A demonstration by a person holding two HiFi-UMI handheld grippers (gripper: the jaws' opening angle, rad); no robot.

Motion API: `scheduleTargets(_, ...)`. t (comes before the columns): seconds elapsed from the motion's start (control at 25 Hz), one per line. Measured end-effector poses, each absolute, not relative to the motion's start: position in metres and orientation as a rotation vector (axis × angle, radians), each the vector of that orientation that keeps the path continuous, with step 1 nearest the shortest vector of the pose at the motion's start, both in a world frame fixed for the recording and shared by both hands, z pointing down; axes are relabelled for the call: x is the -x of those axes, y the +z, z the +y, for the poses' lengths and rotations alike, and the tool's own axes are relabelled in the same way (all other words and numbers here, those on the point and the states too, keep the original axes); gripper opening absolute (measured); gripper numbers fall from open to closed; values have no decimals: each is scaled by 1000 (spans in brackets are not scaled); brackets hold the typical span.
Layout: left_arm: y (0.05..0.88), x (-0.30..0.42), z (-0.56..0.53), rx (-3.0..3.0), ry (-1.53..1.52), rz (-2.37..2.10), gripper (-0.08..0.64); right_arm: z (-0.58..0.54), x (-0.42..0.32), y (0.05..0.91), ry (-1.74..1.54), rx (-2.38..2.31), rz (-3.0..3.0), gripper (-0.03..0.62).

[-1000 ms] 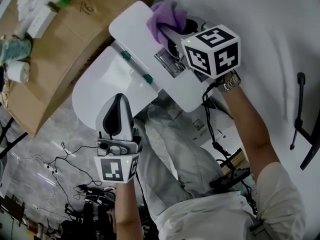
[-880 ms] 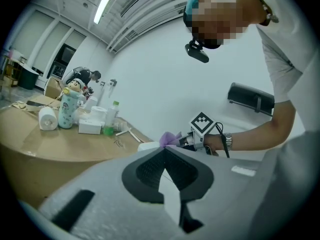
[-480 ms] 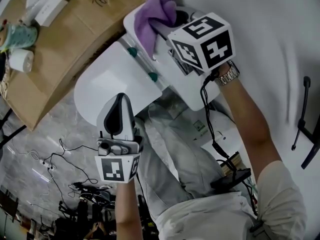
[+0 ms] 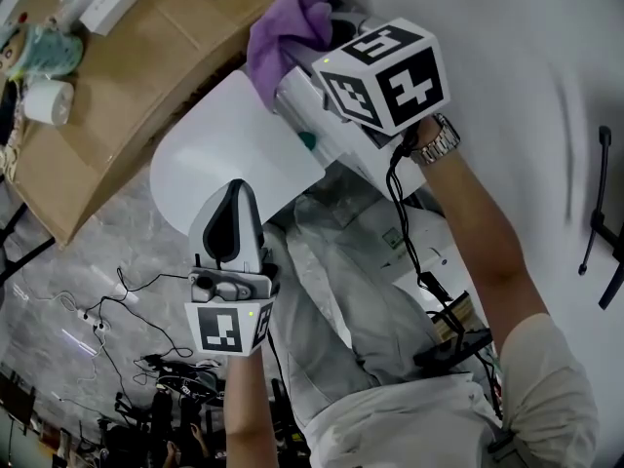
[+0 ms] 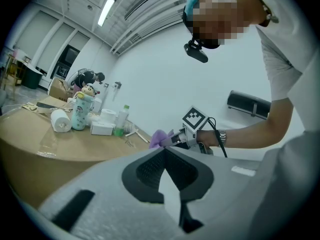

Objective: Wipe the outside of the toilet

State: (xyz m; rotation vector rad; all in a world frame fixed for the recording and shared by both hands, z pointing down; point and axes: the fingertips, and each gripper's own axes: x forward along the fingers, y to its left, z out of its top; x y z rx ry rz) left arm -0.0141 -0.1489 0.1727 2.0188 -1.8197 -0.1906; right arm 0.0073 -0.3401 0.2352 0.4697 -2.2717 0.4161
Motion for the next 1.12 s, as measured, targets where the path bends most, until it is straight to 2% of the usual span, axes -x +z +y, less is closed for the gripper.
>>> scheduleTargets(0.36, 177, 30, -123, -2048, -190, -1778, 6, -330, -6, 237, 391, -530, -2204, 101)
scheduleTargets(0.56, 178, 40, -112, -2068, -200, -1744, 6, -319, -6, 241, 246, -590, -2111, 100)
scheduleTargets(0.76, 175, 49, -100, -2108, -195, -1708, 6, -304, -14, 238, 423, -697, -2120, 98)
scheduleTargets(1.12, 176, 57, -79, -2189, -163, -1622, 6, -263, -37, 242, 535, -838, -2155, 98)
